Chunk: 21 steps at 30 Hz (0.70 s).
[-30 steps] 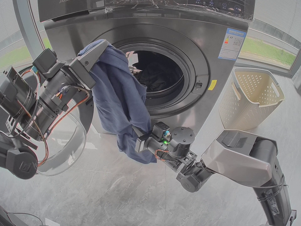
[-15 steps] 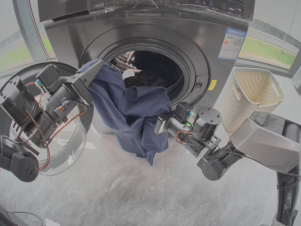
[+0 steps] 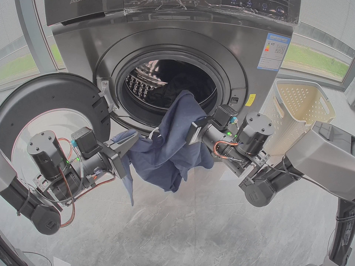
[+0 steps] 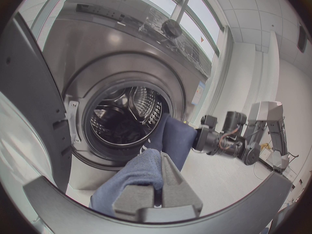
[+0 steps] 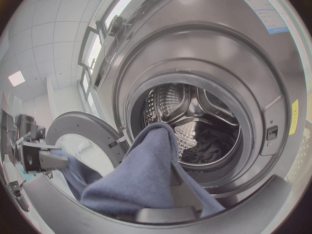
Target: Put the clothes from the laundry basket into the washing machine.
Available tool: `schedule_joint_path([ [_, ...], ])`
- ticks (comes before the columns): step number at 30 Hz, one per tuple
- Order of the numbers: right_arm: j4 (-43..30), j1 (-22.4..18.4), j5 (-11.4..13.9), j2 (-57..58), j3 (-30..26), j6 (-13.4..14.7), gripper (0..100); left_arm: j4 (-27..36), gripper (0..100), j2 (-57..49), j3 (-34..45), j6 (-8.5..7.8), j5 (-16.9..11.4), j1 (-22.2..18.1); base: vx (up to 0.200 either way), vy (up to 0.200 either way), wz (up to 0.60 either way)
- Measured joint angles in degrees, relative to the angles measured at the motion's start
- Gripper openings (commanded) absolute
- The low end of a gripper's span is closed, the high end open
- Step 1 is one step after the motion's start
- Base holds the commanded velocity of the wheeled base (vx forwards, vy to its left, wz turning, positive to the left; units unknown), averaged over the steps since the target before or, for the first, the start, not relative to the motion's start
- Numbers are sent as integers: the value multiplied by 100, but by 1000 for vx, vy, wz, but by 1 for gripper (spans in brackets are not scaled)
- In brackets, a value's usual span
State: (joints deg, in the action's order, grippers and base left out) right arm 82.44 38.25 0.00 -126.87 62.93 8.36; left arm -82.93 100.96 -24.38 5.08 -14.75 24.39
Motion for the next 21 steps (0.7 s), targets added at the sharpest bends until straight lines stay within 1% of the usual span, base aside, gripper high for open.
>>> schedule_joint_path([
  [3, -11, 35, 0, 66, 27, 4, 0, -213, 0, 232, 68, -18, -9, 16, 0, 0, 0],
  [4, -11, 41, 0, 82, 33, 6, 0, -282, 100, 297, 77, -18, -2, 22, 0, 0, 0],
  [7, -12, 55, 0, 118, 50, 6, 0, -499, 100, 496, 90, -20, 28, 30, 0, 0, 0],
  [12, -34, 57, 0, 148, 149, 9, 0, -510, 100, 700, 197, -24, 11, 77, 0, 0, 0],
  [14, -37, 57, 0, 151, 188, 6, 0, -525, 100, 763, 286, -57, 2, 116, 0, 0, 0],
  [15, -41, 57, 0, 151, 210, 9, 0, -525, 100, 796, 344, -95, 0, 145, 0, 0, 0],
  [17, -52, 63, 0, 151, 265, 9, 0, -528, 100, 885, 471, -241, -7, 212, 0, 0, 0],
  [18, -52, 63, 0, 149, 297, 6, 0, -532, 100, 951, 547, -343, -13, 256, 0, 0, 0],
  [21, -52, 66, 0, 149, 336, 6, 0, -536, 100, 1069, 639, -462, -24, 315, 0, 0, 0],
])
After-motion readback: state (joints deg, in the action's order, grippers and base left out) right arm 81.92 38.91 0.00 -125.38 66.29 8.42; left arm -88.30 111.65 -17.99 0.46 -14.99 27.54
